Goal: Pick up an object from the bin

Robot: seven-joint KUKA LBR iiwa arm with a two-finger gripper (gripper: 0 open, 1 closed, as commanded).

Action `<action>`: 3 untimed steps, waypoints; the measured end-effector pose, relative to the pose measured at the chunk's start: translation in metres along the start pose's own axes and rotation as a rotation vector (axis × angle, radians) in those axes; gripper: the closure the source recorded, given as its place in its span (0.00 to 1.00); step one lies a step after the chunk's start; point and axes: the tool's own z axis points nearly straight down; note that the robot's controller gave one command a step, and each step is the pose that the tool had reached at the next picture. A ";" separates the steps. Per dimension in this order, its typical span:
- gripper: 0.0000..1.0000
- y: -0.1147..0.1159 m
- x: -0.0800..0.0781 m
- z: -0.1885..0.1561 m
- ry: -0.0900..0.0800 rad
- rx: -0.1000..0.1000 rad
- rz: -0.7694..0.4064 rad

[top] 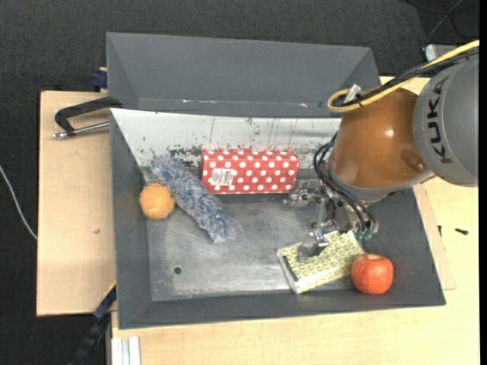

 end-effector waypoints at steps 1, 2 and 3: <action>1.00 0.001 -0.018 0.078 0.003 0.000 -0.163; 1.00 0.001 -0.018 0.078 0.002 0.000 -0.163; 1.00 -0.003 -0.022 0.079 0.003 -0.006 -0.220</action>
Offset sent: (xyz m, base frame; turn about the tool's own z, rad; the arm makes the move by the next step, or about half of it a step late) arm 0.0000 0.0000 0.0000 0.0000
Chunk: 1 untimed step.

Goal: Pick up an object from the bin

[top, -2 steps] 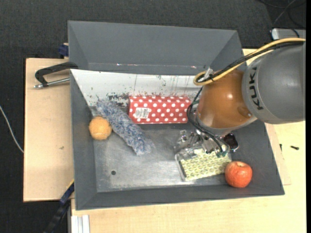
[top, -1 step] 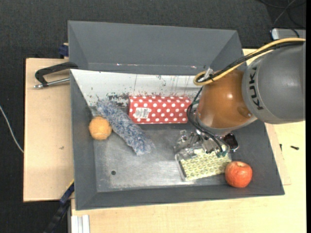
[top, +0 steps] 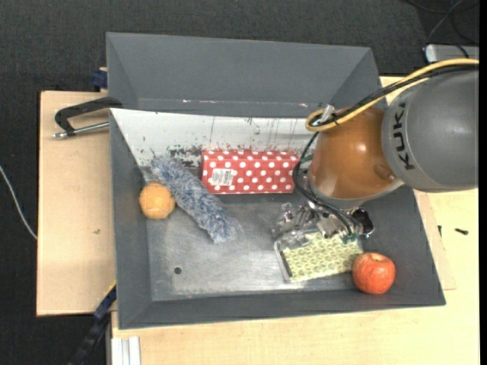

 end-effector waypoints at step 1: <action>1.00 0.005 0.034 -0.130 -0.002 0.005 -0.078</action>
Offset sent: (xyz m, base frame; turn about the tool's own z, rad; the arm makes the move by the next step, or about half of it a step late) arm 0.0000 0.0000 0.0000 0.0000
